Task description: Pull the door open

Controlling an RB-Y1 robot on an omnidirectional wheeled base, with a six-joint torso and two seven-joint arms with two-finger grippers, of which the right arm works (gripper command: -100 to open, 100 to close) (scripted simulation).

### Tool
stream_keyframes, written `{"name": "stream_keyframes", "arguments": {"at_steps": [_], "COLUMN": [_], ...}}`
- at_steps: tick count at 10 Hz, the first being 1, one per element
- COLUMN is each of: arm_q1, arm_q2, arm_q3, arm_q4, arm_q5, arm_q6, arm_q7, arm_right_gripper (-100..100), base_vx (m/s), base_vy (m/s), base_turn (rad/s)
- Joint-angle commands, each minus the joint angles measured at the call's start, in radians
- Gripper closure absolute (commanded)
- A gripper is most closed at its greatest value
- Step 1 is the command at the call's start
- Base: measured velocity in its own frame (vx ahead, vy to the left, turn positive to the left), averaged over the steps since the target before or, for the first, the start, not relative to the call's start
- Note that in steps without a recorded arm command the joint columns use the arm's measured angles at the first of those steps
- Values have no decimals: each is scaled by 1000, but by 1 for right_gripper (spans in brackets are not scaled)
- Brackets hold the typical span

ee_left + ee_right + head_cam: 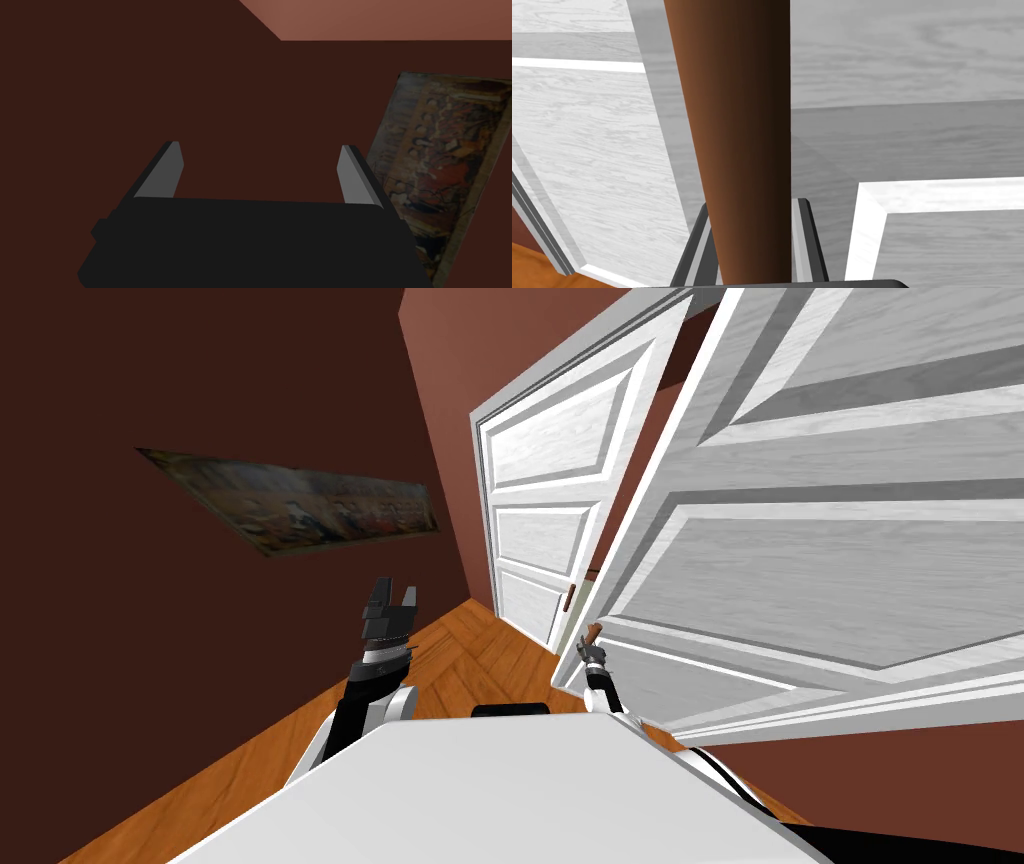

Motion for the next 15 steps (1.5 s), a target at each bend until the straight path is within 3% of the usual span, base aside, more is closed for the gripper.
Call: {"name": "stream_keyframes", "arguments": {"at_steps": [1,3,4,5,8,13,14,15], "arm_q1": [10,15,24,36,48,67,66,77], "arm_q2": [-13,-25,-21,-31,-58,-98,-90,-103], "arm_q3": [24,50,42,71,115,182,177,198], "arm_q4": [-21,-31,-38,-43,-59,-83,-72,-75], "arm_q5": [15,30,24,37,56,86,83,96], "arm_q6": [-3,-5,8,2,-16,-43,-36,-50], "arm_q7": [-23,-47,-34,-58,-98,-158,-151,-173], "arm_right_gripper": [100,100,100,100,100,100,100,100], "base_vx": [-293,-296,-124,-172,-236,-222,-94,-159], "base_vy": [-13,-19,-21,-24,-22,-48,-14,-14], "base_turn": [106,88,33,91,72,68,19,78]}}
